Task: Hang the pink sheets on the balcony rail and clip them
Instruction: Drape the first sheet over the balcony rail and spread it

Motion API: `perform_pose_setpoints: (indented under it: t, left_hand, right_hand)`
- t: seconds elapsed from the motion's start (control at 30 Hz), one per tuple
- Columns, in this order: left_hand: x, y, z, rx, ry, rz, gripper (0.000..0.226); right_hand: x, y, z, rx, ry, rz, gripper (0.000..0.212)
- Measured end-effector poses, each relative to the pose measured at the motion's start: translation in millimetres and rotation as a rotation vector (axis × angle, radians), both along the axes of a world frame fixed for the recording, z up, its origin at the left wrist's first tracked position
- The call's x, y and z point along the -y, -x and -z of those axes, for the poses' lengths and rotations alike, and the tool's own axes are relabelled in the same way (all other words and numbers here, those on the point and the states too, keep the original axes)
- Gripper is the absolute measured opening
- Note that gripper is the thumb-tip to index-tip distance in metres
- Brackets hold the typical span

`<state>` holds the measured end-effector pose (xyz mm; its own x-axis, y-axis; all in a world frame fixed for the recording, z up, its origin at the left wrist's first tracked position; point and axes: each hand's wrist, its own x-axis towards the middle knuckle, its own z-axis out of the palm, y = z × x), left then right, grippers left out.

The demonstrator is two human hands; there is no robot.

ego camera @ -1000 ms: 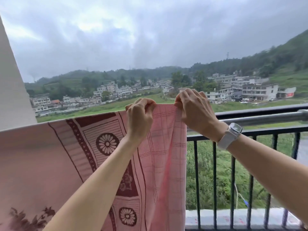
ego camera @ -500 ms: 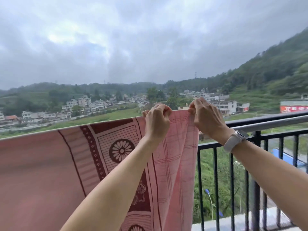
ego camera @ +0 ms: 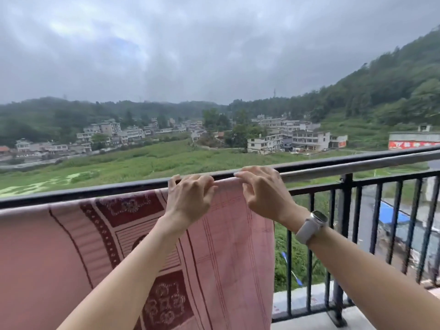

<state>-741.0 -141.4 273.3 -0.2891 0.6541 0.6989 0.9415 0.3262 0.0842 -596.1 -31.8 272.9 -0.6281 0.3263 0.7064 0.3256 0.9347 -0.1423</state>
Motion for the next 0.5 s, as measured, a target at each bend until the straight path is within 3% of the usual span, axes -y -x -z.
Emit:
perform_pose_setpoints:
  t: [0.17, 0.5]
  left_hand:
    - [64, 44, 18, -0.04, -0.023, -0.151, 0.041]
    - [282, 179, 16, 0.084, 0.193, -0.491, 0.058]
  right_hand:
    - [33, 30, 28, -0.019, -0.147, 0.084, 0.039]
    - [204, 189, 45, -0.002, -0.266, -0.127, 0.063]
